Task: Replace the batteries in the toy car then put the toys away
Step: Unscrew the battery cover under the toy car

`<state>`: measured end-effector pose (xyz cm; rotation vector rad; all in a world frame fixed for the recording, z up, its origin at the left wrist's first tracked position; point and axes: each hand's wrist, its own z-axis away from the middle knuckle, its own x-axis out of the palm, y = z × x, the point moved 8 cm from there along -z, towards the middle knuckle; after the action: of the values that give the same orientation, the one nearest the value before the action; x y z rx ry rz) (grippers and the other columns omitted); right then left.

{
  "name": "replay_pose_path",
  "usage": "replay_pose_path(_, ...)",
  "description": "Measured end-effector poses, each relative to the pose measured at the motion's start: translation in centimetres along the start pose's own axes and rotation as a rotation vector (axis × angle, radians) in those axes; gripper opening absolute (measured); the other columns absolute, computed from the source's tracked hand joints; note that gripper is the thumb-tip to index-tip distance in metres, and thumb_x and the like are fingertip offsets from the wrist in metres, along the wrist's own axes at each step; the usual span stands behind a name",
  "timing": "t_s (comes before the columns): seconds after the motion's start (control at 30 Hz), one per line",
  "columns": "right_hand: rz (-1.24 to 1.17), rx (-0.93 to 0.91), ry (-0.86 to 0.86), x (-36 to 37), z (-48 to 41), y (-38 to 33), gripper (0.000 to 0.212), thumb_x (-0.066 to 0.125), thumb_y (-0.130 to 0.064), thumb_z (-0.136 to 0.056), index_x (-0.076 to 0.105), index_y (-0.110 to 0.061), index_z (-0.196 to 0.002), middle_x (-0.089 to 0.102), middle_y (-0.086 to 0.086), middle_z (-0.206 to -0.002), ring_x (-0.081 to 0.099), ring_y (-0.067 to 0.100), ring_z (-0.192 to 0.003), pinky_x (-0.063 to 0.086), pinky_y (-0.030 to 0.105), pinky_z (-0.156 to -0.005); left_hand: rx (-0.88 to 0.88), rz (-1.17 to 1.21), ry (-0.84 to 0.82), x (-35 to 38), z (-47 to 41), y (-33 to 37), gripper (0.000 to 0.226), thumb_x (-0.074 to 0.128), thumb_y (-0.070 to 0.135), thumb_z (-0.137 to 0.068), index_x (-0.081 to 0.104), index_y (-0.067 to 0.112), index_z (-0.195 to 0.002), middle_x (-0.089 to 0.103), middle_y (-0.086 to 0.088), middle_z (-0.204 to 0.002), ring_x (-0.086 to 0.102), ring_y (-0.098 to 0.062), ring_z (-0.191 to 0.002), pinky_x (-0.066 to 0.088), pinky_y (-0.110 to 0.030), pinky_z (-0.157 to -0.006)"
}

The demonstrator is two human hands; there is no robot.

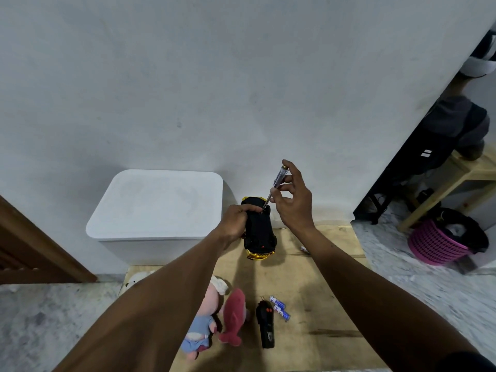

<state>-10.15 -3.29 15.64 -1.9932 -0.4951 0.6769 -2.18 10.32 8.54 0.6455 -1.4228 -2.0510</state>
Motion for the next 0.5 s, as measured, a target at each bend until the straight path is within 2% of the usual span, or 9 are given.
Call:
replay_pose_path(0.13,-0.005,-0.025,-0.016,0.2,0.1,-0.1,0.072,0.063,0.003,-0.085,0.046,-0.041,-0.138,0.059,0.004,-0.097,0.067,0.02,-0.082,0.063,0.045,-0.067,0.001,0.002,0.019,0.0,0.0,0.0,0.052,0.023,-0.008,-0.093,0.069,0.004,-0.115,0.062,-0.015,-0.109,0.059,-0.023,-0.083,0.052,-0.031,-0.066)
replay_pose_path(0.3,0.0,-0.069,-0.002,0.0,0.4,-1.0,0.061,0.073,-0.009,-0.084,0.051,-0.037,-0.134,0.063,0.0,-0.1,0.068,0.016,-0.083,0.062,0.039,-0.059,0.012,0.003,0.012,0.2,0.1,0.3,0.048,0.025,-0.006,-0.095,0.069,0.004,-0.114,0.064,-0.016,-0.107,0.062,-0.019,-0.08,0.052,-0.029,-0.063)
replay_pose_path(0.37,0.0,-0.083,0.039,-0.5,0.2,-1.1,0.054,0.075,-0.011,-0.084,0.055,-0.03,-0.131,0.066,0.001,-0.096,0.067,0.015,-0.082,0.061,0.042,-0.057,0.013,0.011,0.014,0.2,0.2,0.2,0.049,0.025,-0.006,-0.095,0.069,0.005,-0.113,0.064,-0.015,-0.108,0.062,-0.018,-0.08,0.053,-0.027,-0.061)
replay_pose_path(0.5,-0.047,-0.041,0.033,-0.6,0.2,-0.6,0.052,0.068,-0.002,-0.088,0.057,-0.026,-0.132,0.064,0.005,-0.087,0.065,0.024,-0.081,0.061,0.048,-0.063,0.009,0.021,0.028,0.2,0.0,0.1,0.051,0.024,-0.007,-0.094,0.069,0.003,-0.113,0.064,-0.015,-0.107,0.061,-0.017,-0.078,0.052,-0.029,-0.063)
